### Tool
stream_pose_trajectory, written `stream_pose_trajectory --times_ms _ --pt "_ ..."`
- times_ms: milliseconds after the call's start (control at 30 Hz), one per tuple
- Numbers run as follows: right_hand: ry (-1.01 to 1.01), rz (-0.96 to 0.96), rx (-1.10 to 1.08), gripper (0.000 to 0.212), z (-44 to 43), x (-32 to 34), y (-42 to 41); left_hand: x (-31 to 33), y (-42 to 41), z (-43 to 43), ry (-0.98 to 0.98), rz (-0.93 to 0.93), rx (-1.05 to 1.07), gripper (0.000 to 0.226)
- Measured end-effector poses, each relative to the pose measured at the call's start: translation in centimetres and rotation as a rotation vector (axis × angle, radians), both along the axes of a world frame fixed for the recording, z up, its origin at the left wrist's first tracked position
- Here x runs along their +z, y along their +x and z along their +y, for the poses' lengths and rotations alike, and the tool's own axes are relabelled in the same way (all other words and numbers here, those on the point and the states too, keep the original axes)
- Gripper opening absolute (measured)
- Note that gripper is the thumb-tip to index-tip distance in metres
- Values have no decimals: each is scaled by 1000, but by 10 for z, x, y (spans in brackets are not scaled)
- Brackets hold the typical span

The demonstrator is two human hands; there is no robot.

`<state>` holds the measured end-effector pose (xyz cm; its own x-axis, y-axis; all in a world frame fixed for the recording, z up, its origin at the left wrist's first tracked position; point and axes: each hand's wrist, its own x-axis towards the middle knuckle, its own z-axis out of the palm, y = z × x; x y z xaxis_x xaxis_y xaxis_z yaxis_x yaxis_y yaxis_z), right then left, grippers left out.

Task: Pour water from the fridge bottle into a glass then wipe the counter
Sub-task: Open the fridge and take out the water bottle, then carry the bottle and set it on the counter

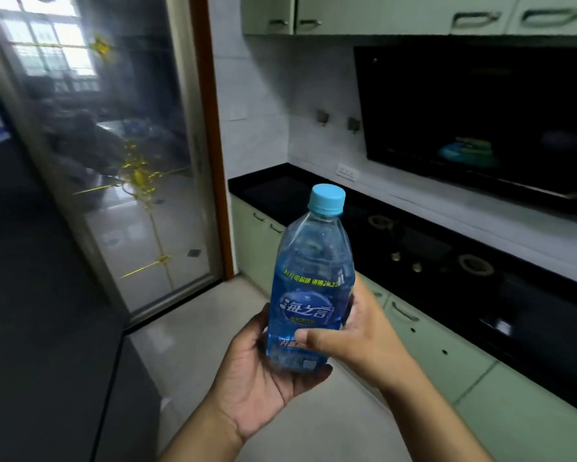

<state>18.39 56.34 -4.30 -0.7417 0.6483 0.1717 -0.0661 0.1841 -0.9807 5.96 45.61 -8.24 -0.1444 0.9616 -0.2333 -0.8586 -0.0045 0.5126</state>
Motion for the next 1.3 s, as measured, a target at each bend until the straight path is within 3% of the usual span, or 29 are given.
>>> stream_pose_trajectory --times_ms 167,400,667,800,900,1133,1300 --pt "28 -32 -57 78 30 -21 88 -13 74 40 -43 70 -82 52" --pt "-81 -104 -132 80 77 -52 239 -41 201 101 -147 63 -247 48" --pt "-118 -217 -344 81 129 -81 378 -78 317 184 -236 68 -457 47" --pt "-174 -231 -415 78 158 -88 420 -90 352 235 -205 180 -529 51" --pt "-170 -258 -502 74 184 -95 443 -100 371 279 -141 233 -594 68" --pt "-117 -323 -764 80 257 -105 483 -120 420 388 -101 328 -724 44" --pt "-129 -326 -942 79 291 -114 512 -121 454 452 36 455 -887 68"
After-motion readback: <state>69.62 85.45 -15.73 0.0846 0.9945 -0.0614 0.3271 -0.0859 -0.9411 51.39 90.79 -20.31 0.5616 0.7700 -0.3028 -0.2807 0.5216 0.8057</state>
